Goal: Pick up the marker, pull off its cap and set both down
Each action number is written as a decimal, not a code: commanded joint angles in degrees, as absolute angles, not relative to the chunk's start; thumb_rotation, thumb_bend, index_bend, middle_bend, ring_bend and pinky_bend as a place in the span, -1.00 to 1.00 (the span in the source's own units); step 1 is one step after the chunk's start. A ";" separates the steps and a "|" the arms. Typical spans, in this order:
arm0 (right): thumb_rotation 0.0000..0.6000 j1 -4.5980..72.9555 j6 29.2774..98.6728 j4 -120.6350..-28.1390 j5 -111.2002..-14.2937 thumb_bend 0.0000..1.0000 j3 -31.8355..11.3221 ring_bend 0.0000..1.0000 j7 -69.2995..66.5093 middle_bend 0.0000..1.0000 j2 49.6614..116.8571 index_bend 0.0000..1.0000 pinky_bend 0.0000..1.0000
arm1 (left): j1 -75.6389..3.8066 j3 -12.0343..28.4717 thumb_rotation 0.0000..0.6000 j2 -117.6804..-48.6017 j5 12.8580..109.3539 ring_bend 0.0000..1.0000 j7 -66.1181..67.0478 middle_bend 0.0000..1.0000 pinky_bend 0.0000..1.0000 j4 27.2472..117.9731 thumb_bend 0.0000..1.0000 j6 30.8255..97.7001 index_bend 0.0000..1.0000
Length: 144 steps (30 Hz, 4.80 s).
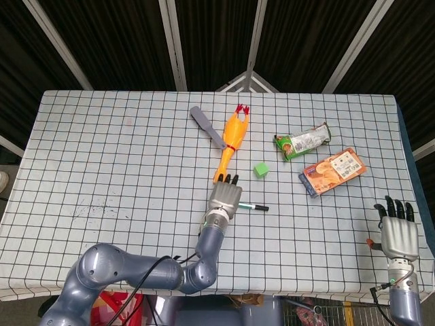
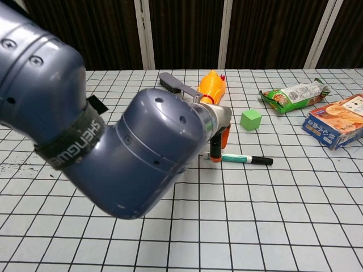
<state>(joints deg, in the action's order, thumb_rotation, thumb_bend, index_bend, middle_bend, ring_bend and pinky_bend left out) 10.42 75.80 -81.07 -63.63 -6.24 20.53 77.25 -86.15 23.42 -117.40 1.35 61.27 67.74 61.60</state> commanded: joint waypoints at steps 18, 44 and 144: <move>1.00 9.42 74.39 -77.78 -63.78 -0.84 -6.57 -0.87 18.34 -0.80 78.35 -0.47 -1.00 | -85.17 26.56 1.00 -123.66 8.95 -1.00 61.70 -0.98 -1.00 59.76 -0.04 59.34 -0.14; 1.00 8.61 73.81 -75.60 -64.65 -0.84 -6.88 -0.87 16.87 -0.80 79.38 -0.47 -1.00 | -82.75 27.73 1.00 -126.07 12.61 -1.00 64.41 -0.94 -1.00 56.92 -0.04 58.87 -0.08; 1.00 12.86 72.15 -80.59 -66.60 -0.84 -10.56 -0.87 21.37 -0.80 81.75 -0.47 -1.00 | -63.68 27.81 1.00 -108.68 25.96 -1.00 59.33 -0.65 -1.00 85.57 0.06 74.81 0.23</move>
<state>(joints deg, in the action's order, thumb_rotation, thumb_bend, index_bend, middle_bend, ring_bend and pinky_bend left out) 12.23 72.58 -79.97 -66.75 -10.15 20.98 81.28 -66.69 28.58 -112.05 24.98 61.29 81.93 73.18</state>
